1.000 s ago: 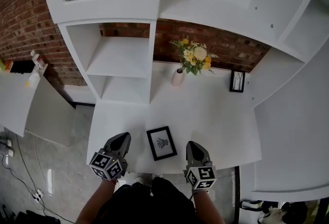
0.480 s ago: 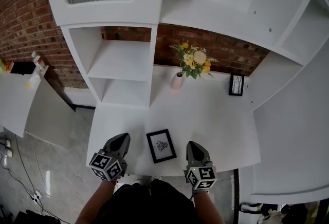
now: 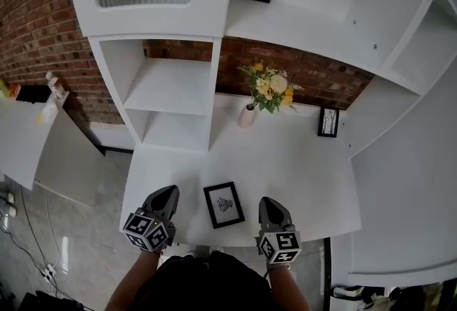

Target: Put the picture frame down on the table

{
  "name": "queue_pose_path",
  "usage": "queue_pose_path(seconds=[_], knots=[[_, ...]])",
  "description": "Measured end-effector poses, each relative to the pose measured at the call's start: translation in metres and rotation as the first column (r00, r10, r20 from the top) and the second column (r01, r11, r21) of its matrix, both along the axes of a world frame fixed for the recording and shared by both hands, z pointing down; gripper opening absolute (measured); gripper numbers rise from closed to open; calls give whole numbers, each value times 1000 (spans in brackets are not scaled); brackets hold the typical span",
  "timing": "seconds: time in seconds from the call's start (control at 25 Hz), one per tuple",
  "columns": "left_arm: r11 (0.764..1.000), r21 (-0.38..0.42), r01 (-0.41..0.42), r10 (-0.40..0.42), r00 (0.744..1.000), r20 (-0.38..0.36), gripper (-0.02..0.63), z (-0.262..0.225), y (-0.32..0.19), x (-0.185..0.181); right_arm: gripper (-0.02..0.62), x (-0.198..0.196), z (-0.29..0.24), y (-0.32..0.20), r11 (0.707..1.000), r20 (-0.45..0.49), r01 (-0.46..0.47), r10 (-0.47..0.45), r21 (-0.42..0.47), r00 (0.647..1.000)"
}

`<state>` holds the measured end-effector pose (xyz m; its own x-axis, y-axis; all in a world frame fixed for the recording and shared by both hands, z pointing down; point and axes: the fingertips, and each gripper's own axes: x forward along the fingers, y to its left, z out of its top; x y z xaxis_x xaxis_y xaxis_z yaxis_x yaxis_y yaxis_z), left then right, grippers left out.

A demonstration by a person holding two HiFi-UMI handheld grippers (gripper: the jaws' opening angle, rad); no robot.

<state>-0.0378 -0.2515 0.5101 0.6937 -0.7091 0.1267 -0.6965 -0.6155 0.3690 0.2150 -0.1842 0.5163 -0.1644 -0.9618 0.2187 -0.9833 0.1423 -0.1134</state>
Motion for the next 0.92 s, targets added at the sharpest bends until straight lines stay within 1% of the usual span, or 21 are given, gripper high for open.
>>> queue_pose_path(seconds=[0.92], knots=[[1000, -18, -16, 16, 1000, 2, -8, 5, 2, 4, 3, 3, 11, 8, 999, 28, -25, 26, -37, 999]])
